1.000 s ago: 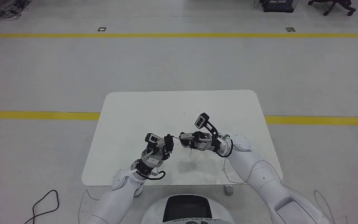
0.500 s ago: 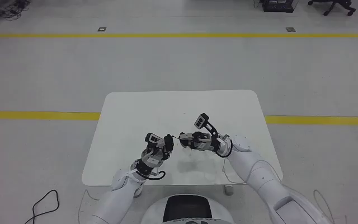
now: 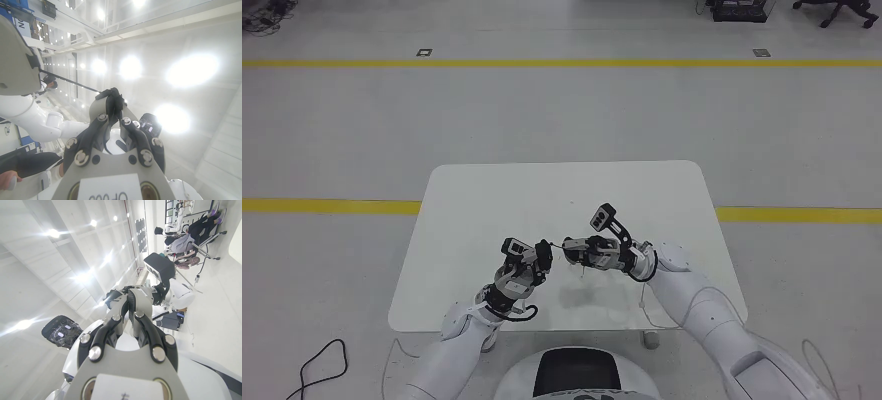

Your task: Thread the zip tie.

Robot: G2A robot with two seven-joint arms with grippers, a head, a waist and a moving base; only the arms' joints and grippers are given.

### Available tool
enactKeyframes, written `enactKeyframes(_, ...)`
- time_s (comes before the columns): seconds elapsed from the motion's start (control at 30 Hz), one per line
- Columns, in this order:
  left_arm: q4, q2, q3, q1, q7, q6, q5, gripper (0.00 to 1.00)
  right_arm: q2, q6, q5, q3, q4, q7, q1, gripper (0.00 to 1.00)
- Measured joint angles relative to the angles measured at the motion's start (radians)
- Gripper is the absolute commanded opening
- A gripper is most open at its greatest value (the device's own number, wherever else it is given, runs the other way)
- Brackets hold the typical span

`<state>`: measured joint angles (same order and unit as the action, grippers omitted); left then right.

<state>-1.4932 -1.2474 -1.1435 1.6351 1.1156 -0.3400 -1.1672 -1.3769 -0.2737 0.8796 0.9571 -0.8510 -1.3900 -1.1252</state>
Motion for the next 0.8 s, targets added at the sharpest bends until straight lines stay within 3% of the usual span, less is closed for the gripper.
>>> enactKeyframes(0.03, 0.0, 0.0, 0.0, 0.0, 0.0, 0.0, 0.0, 0.0, 0.0, -0.001, 0.0, 0.0, 0.001, 0.0, 0.0, 0.43)
enactKeyframes(0.07, 0.0, 0.0, 0.0, 0.0, 0.0, 0.0, 0.0, 0.0, 0.0, -0.004, -0.001, 0.001, 0.002, 0.0, -0.001, 1.0)
enactKeyframes(0.43, 0.0, 0.0, 0.0, 0.0, 0.0, 0.0, 0.0, 0.0, 0.012, -0.065, 0.087, 0.058, 0.02, 0.0, -0.073, 1.0)
enactKeyframes(0.73, -0.001, 0.0, 0.0, 0.0, -0.001, 0.0, 0.0, 0.0, 0.015, -0.066, 0.1, 0.073, 0.016, 0.0, -0.082, 1.0)
enactKeyframes(0.8, -0.018, 0.0, 0.003, 0.003, -0.017, 0.004, 0.004, 0.0, 0.017, -0.065, 0.093, 0.078, -0.007, 0.021, -0.092, 1.0)
